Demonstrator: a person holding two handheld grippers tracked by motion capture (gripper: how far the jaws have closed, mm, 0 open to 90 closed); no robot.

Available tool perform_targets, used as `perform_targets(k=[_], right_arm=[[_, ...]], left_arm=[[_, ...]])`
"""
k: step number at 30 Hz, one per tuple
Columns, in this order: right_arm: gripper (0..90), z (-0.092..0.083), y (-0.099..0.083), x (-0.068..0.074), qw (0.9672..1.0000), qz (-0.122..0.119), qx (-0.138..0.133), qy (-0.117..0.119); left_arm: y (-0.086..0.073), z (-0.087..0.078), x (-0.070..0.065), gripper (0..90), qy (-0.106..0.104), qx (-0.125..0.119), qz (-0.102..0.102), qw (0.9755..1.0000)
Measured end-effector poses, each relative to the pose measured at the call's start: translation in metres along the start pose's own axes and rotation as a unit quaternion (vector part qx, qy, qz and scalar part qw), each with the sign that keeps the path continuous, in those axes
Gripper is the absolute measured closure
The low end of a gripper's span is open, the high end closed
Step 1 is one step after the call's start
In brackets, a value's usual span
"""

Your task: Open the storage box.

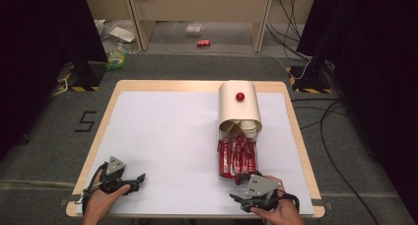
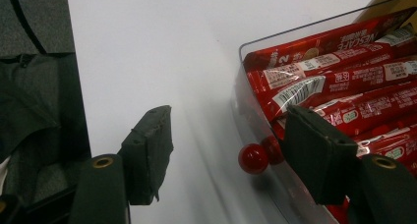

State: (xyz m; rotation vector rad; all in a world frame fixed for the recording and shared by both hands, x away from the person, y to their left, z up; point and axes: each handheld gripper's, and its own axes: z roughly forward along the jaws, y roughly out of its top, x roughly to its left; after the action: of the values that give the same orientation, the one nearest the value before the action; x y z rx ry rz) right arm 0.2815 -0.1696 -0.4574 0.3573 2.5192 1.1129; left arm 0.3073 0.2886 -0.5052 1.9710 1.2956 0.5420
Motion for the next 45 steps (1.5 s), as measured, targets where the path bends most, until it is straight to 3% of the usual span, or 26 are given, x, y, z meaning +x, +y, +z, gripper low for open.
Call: perform_targets(k=[17, 28, 34, 41, 45], right_arm=[[35.8, -0.007, 0.0, 0.008, 0.9999, -0.006, 0.006, 0.011], [33.3, -0.008, -0.001, 0.005, 0.9996, 0.012, -0.01, 0.024], [31.0, -0.015, 0.0, 0.001, 0.9984, 0.031, -0.042, 0.019], [27.3, -0.02, -0.002, -0.006, 0.9965, 0.056, -0.061, -0.008], [25.1, -0.021, -0.003, -0.01, 0.9929, 0.081, -0.08, -0.034]], left_arm=[[0.0, 0.0, 0.0, 12.1, 0.0, 0.0, 0.0, 1.0], [0.0, 0.0, 0.0, 12.1, 0.0, 0.0, 0.0, 1.0], [0.0, 0.0, 0.0, 12.1, 0.0, 0.0, 0.0, 1.0], [0.0, 0.0, 0.0, 12.1, 0.0, 0.0, 0.0, 1.0], [0.0, 0.0, 0.0, 12.1, 0.0, 0.0, 0.0, 1.0]])
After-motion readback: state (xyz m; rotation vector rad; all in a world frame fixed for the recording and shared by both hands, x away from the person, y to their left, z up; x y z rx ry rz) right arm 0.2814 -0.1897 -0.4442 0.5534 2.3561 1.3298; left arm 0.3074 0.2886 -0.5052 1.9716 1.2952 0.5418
